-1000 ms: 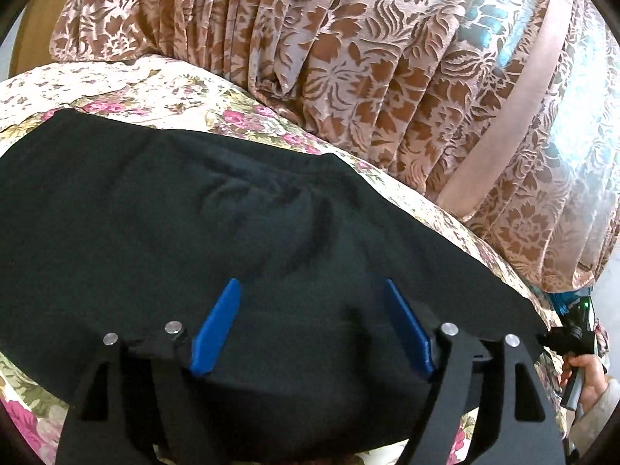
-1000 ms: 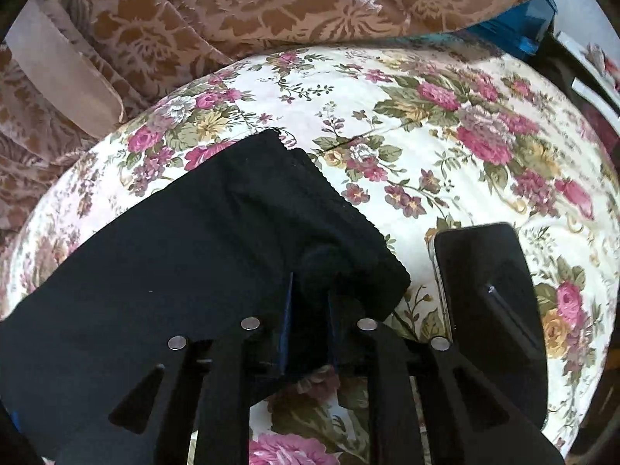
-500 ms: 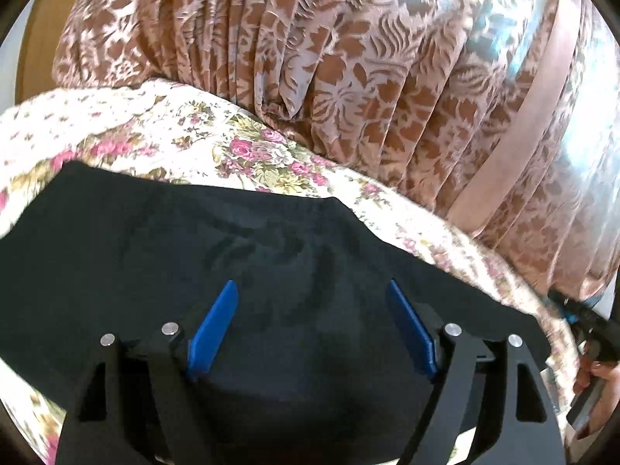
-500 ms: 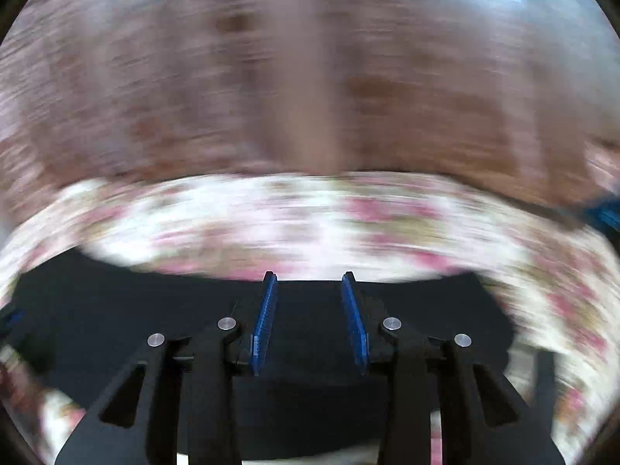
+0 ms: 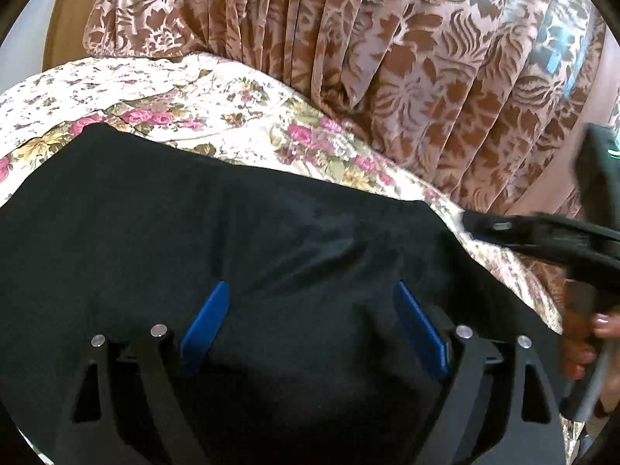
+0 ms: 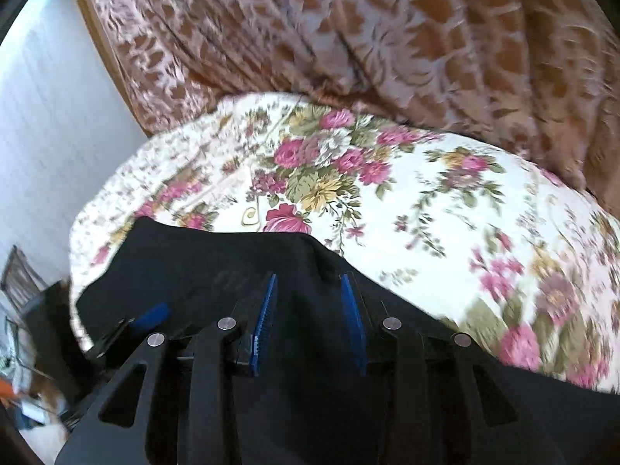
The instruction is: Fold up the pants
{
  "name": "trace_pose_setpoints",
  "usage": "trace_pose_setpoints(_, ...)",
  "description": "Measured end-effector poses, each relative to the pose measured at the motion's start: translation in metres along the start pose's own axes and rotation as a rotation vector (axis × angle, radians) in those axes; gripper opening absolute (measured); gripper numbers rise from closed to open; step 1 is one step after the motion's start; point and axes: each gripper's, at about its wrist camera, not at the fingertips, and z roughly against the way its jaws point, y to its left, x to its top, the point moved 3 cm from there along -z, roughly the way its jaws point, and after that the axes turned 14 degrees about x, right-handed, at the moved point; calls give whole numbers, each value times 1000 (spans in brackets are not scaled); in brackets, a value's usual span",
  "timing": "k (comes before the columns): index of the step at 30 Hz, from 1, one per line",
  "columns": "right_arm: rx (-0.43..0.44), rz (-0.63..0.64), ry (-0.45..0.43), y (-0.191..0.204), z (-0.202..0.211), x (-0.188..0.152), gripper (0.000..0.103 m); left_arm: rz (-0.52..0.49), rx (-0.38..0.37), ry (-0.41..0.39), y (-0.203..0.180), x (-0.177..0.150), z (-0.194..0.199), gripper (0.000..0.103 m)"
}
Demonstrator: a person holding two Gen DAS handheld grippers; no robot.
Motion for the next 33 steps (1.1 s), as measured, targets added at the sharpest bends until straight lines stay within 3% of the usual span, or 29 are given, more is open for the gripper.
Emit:
trace_pose_setpoints(2, 17, -29, 37, -5, -16, -1, 33, -22, 14, -10, -3, -2, 0, 90)
trace_pose_setpoints(4, 56, -49, 73, -9, -33, 2, 22, -33, 25, -11, -6, -3, -1, 90)
trace_pose_setpoints(6, -1, -20, 93, -9, -46, 6, 11, -32, 26, -16, -6, -3, -1, 90)
trace_pose_setpoints(10, -78, -33, 84, -16, -66, 8, 7, -41, 42, -12, -7, -5, -3, 90)
trace_pose_setpoints(14, -163, 108, 33, -12, -86, 1, 7, -66, 68, -1, -11, -6, -8, 90)
trace_pose_setpoints(16, -172, 117, 30, -12, -84, 2, 7, -68, 70, 0, -11, -6, -9, 91)
trace_pose_setpoints(19, -120, 79, 6, -16, -73, 7, 7, -68, 67, 12, -11, -6, -9, 92)
trace_pose_setpoints(21, -71, 53, -61, -14, -48, 8, 7, -64, 65, 27, -11, -3, -7, 92)
trace_pose_setpoints(28, -142, 175, -124, 4, 21, -23, 7, 34, 22, 85, -21, 22, 14, 89)
trace_pose_setpoints(33, -172, 107, -86, -22, 38, -55, 7, -180, 26, 88, -82, 36, 6, 63)
